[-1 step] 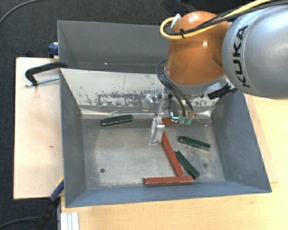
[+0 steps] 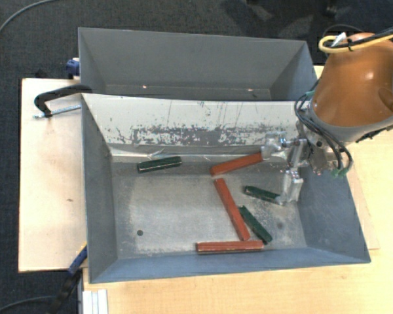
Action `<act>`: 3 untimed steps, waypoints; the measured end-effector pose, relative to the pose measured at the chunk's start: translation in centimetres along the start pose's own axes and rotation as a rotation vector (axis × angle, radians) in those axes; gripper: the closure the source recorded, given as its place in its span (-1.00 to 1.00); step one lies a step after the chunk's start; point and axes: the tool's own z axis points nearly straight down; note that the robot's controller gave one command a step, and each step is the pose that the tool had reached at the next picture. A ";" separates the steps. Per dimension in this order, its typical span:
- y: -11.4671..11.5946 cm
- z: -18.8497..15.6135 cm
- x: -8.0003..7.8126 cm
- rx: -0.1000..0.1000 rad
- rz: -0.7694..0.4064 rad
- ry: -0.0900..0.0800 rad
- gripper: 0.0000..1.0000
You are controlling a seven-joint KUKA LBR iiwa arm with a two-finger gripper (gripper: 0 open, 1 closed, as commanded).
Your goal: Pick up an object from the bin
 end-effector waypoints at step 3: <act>-5.4 14.9 -3.2 -0.005 0.021 0.000 1.00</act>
Offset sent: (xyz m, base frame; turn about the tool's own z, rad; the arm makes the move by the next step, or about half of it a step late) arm 0.0643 -0.0439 -0.1133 -0.1601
